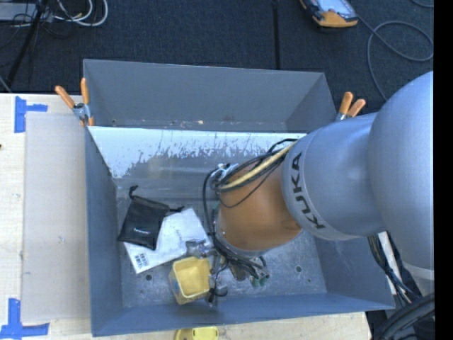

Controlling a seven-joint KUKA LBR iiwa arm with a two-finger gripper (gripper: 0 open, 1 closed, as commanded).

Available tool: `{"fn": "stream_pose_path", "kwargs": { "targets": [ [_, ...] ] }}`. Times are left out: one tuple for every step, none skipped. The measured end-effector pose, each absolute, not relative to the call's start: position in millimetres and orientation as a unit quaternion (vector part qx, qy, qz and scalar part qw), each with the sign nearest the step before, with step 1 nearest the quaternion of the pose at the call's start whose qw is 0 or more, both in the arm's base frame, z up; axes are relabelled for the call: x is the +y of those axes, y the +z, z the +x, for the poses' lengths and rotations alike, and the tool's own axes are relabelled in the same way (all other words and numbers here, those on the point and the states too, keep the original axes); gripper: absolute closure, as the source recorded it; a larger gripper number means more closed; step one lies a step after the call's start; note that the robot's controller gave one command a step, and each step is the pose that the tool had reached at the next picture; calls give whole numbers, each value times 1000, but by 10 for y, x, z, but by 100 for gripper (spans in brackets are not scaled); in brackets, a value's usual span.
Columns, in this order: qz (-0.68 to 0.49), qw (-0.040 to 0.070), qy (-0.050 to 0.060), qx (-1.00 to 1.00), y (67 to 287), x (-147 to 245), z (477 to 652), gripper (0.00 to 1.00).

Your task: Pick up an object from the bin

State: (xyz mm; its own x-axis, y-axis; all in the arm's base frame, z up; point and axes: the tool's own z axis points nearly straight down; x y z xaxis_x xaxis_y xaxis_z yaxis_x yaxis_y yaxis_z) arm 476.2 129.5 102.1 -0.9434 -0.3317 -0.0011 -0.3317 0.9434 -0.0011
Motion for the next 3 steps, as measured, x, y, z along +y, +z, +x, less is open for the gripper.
{"fn": "stream_pose_path", "kwargs": {
  "targets": [
    [-168, 1, 0, 986, 1164, 1302, 4774, 100],
    [-168, -1, 0, 986, 1235, 1300, 4771, 100],
    [-168, -3, 0, 986, 1383, 1298, 4757, 100]
  ]
}}
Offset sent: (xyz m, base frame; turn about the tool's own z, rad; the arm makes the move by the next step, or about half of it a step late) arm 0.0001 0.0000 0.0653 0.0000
